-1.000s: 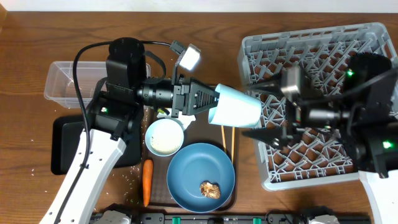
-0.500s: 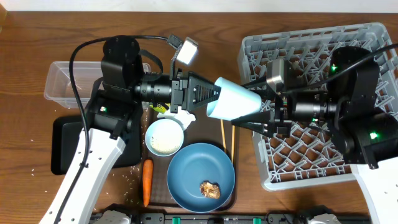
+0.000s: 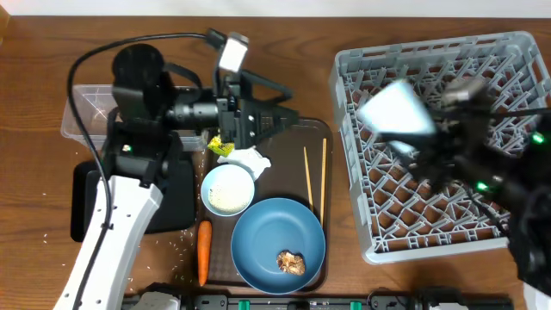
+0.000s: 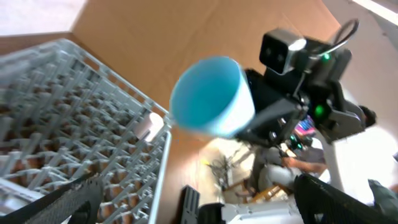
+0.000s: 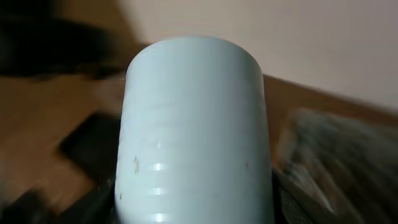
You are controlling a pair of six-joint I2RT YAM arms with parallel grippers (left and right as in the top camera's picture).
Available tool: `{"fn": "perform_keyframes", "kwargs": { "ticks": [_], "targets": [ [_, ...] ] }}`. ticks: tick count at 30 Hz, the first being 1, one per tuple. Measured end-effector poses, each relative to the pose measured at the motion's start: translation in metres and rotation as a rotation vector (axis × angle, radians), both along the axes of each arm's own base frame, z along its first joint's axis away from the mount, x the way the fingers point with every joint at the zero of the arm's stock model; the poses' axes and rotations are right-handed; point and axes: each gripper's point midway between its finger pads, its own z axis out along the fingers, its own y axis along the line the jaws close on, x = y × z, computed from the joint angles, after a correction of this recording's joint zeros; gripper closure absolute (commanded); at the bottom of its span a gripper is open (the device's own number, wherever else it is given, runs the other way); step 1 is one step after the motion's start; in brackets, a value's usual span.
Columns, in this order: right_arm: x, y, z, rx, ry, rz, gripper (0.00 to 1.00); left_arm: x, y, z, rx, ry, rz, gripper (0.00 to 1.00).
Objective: Sort waste into correct bins and load items into the dishwasher rack
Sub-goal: 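Place the light-blue cup upside down in the rack with right gripper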
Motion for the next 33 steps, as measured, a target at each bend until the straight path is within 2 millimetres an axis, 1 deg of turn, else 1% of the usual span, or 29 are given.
{"fn": "perform_keyframes", "kwargs": {
  "ticks": [4, 6, 7, 9, 11, 13, 17, 18, 19, 20, 24, 28, 33],
  "targets": [
    [0.006, -0.061, -0.018, 0.017, 0.124, -0.336, 0.51, 0.004, 0.004, 0.0, 0.0, 0.0, 0.021, 0.02],
    [0.006, -0.09, -0.029, 0.03, 0.19, -0.496, 0.5, 0.004, 0.004, 0.0, 0.0, 0.0, 0.02, 0.02],
    [0.006, -0.101, -0.034, 0.033, 0.214, -0.555, 0.5, 0.004, 0.004, 0.0, 0.0, 0.0, 0.02, 0.02],
    [0.006, -0.132, -0.046, 0.047, 0.277, -0.713, 0.49, 0.004, 0.004, 0.0, 0.0, 0.0, 0.021, 0.02],
    [0.006, -0.154, -0.056, 0.064, 0.327, -0.821, 0.48, 0.004, 0.004, 0.0, 0.0, 0.0, 0.02, 0.02],
    [0.007, -0.175, -0.07, 0.089, 0.397, -0.921, 0.48, 0.004, 0.004, 0.0, 0.0, 0.0, 0.021, 0.02],
    [0.006, -0.21, -0.106, 0.137, 0.574, -1.069, 0.48, 0.004, 0.004, 0.0, 0.001, 0.003, 0.021, 0.02],
    [0.006, -0.22, -0.119, 0.153, 0.635, -1.104, 0.48, 0.004, 0.004, 0.0, 0.001, 0.003, 0.021, 0.02],
    [0.006, -0.224, -0.125, 0.16, 0.662, -1.118, 0.49, 0.004, 0.004, 0.0, 0.001, 0.003, 0.021, 0.02],
    [0.005, -0.231, -0.136, 0.175, 0.715, -1.139, 0.49, 0.004, 0.004, -0.001, 0.001, 0.004, 0.02, 0.02],
    [0.004, -0.249, -0.169, 0.245, 0.868, -1.177, 0.5, 0.004, 0.004, -0.003, 0.005, 0.023, 0.022, 0.02],
    [0.003, -0.261, -0.191, 0.325, 0.963, -1.183, 0.5, 0.005, 0.004, -0.004, 0.006, 0.028, 0.027, 0.02],
    [0.001, -0.265, -0.213, 0.381, 1.068, -1.167, 0.5, 0.005, 0.004, -0.004, 0.007, 0.029, 0.027, 0.02]
  ]
}}
